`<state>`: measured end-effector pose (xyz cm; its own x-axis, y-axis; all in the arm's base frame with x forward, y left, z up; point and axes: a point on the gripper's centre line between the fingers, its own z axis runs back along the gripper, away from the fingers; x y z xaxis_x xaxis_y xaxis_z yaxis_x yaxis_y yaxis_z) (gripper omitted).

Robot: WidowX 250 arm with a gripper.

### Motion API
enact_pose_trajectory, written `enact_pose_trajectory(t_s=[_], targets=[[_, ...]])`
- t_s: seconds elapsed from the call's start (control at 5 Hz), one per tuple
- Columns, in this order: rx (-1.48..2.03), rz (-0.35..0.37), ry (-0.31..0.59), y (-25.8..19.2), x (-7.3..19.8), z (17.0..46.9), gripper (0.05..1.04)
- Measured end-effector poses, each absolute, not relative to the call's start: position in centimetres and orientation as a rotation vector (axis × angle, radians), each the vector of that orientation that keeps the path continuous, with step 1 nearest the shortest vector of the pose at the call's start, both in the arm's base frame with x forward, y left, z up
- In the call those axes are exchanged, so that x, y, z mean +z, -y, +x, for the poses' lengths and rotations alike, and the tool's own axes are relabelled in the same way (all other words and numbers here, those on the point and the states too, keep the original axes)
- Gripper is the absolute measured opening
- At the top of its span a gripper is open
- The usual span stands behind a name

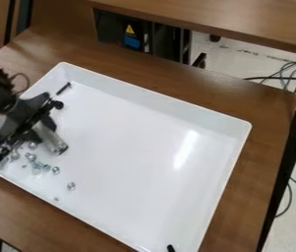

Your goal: Sweep into pile

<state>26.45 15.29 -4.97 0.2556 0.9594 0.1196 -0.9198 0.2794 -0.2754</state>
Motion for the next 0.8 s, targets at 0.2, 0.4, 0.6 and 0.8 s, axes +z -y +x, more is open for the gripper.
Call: enact_pose_trajectory(t_s=[0.2,0.4,0.6,0.8], targets=[[1.264,-0.168,0.289,-14.6,-4.9,24.2,0.357],[1.194,-0.157,0.279,-14.0,-4.7,24.7,0.357],[1.046,-0.126,0.334,-12.9,-2.9,27.7,0.357],[0.938,-0.128,0.433,-11.7,0.6,29.9,0.357]])
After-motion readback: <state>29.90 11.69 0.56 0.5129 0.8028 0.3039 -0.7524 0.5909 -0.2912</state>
